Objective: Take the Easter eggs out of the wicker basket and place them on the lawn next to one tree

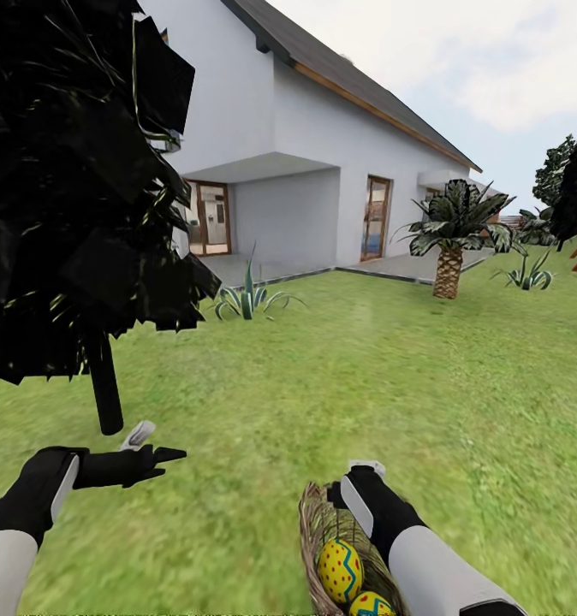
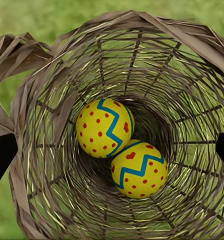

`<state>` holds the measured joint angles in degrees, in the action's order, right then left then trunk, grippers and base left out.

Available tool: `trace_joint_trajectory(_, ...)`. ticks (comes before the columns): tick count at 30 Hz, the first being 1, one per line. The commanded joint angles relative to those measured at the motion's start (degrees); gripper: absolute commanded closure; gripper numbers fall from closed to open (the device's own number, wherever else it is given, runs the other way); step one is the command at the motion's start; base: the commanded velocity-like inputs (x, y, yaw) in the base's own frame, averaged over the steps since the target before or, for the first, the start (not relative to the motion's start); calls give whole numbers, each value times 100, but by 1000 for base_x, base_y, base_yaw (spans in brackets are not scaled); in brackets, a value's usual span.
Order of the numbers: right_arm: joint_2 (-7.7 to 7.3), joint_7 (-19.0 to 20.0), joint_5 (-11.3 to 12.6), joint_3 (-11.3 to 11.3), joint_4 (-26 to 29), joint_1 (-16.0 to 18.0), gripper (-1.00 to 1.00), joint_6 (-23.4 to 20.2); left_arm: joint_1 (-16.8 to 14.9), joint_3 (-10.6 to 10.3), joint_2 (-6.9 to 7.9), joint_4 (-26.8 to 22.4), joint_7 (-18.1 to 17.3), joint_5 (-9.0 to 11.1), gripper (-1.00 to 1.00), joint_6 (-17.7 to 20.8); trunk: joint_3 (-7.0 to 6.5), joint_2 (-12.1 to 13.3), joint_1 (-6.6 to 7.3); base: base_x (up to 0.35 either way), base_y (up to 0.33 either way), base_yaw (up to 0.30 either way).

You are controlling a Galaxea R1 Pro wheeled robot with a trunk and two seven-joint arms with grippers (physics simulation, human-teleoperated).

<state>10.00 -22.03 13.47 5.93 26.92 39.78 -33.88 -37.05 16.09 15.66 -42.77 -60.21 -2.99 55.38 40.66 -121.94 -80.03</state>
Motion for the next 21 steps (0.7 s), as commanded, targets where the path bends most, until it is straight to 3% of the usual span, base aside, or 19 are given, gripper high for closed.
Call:
trace_joint_trajectory(1, 0, -52, 60, 23, 6, 4, -100, -14, -4, 17, 1, -3, -42, -29, -100, 45, 25, -45, -22, 0, 0, 0)
trace_joint_trajectory(7, 0, 38, 75, 20, 6, 4, -100, -13, -4, 23, 14, -11, -89, 19, -100, 58, 133, -285, -154, 0, 0, 0)
trace_joint_trajectory(12, 0, 323, 92, 3, 19, 4, -100, -19, -4, 17, 58, -12, -553, 19, -100, 60, 222, -486, -263, 0, 0, 0)
trace_joint_trajectory(15, 0, 400, 107, -11, 32, 4, -100, -16, -4, 15, 157, -12, -828, 18, -100, 56, 276, -606, -329, 0, 0, 0)
trace_joint_trajectory(21, -32, 425, 144, -40, 48, 4, -100, -14, -4, 11, 198, -12, -959, 18, -100, 52, 384, -847, -461, 0, 0, 0)
